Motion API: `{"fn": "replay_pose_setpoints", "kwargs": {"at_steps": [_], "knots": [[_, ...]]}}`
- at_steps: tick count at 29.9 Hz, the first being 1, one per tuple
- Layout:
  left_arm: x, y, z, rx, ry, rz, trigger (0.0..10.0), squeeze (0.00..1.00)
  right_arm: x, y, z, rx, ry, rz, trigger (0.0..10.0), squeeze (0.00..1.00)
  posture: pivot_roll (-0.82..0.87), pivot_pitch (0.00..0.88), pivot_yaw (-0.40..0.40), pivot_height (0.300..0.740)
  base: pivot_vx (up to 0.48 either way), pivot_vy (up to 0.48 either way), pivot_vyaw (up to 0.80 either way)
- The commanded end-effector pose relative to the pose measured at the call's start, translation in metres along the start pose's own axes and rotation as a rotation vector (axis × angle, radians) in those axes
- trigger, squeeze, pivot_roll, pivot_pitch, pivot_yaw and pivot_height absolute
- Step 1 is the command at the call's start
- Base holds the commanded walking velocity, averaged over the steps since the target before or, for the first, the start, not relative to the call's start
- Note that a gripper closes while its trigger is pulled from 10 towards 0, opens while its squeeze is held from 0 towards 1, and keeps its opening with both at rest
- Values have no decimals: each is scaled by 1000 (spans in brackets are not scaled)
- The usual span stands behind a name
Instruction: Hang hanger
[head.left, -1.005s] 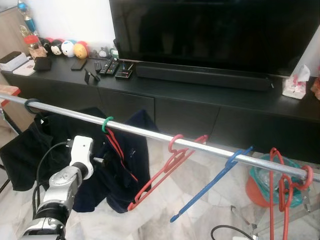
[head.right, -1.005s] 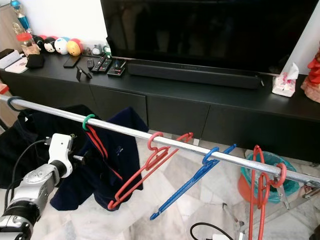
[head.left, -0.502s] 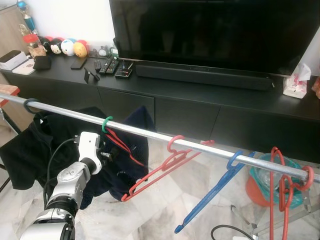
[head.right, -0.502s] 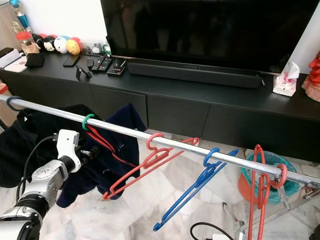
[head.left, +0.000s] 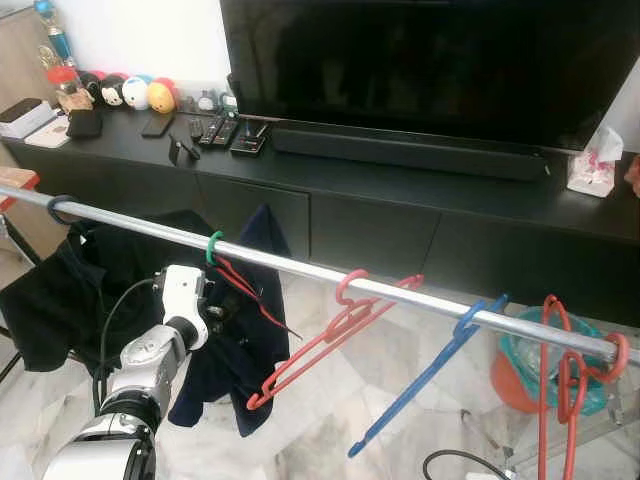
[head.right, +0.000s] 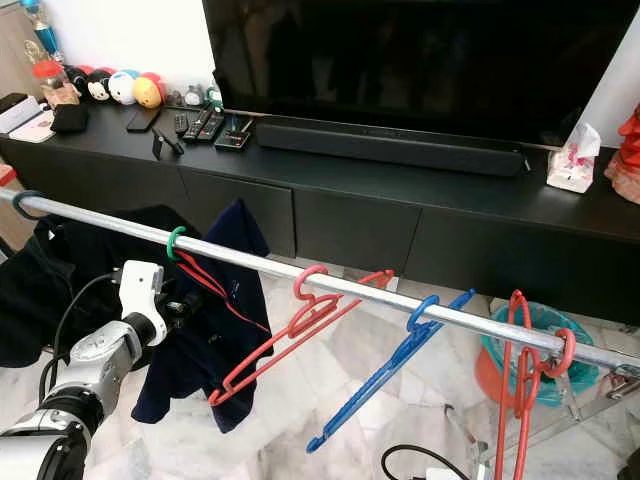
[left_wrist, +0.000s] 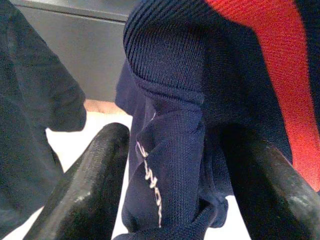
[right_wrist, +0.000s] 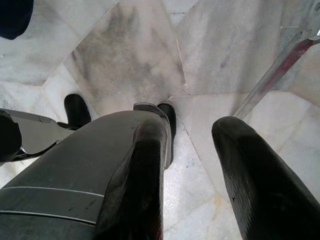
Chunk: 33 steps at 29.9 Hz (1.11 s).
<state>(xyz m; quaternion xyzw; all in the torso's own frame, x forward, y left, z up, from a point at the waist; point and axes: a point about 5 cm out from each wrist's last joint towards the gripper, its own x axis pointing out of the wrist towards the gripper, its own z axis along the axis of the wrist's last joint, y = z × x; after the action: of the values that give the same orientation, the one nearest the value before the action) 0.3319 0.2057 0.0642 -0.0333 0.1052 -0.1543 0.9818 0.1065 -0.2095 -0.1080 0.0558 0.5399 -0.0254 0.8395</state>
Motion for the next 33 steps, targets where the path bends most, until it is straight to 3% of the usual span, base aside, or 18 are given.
{"fn": "replay_pose_setpoints", "kwargs": {"at_steps": [1,4,33], "knots": [[1,2,2,7,-10,25,0,0,-1,-2,-1,-11,3,0,10000,0,-126,3,1,740,0,0,0],[0,4,4,44,-13,37,0,0,0,-1,-1,-14,2,4,10000,0,-129,3,2,740,0,0,0],[0,-4,-1,3,-48,-9,0,0,0,0,-2,-5,4,7,10000,0,-121,5,6,740,0,0,0]]}}
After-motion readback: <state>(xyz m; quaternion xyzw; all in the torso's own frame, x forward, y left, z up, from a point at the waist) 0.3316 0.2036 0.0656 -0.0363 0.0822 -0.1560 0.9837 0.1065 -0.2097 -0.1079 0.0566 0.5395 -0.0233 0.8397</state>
